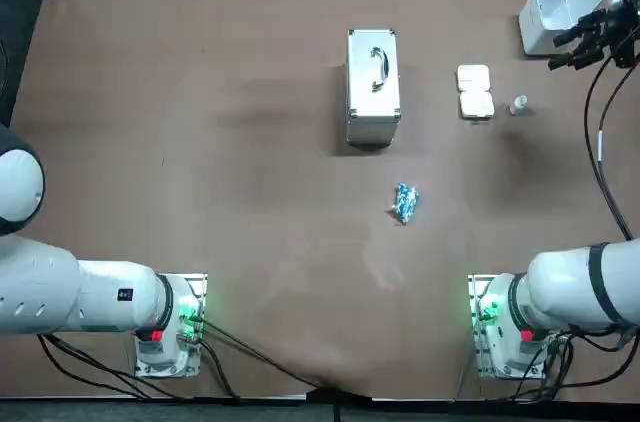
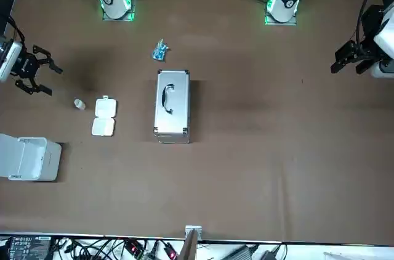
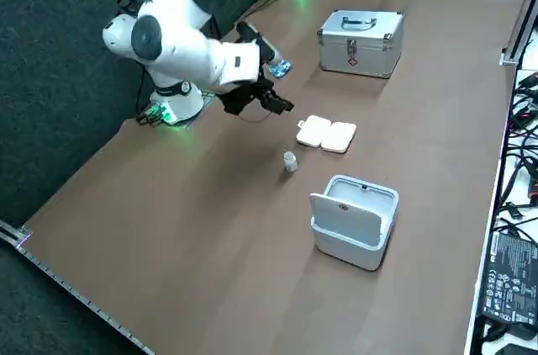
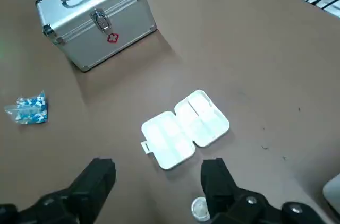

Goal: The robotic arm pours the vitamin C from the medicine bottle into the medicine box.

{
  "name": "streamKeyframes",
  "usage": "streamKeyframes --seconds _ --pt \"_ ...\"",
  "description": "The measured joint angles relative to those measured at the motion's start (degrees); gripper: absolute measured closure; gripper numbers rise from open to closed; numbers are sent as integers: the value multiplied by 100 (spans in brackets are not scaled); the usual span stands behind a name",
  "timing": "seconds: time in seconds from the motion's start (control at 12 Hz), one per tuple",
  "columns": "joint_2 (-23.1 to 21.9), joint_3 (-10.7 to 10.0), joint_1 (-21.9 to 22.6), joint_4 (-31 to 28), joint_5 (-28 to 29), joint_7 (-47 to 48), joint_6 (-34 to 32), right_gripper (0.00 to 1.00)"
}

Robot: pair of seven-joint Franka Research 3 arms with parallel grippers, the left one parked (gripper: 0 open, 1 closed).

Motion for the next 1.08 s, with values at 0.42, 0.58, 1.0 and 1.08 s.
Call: streamKeyframes --seconds 0.42,0.58,1.0,1.08 --pt "740 3 -364 -10 721 -1115 -454 0" --pt "978 5 -433 -10 970 -1622 -531 0" --pt "1680 8 -621 157 1633 -3071 -703 0" --pt "1819 9 -674 222 1680 -3214 -728 0"
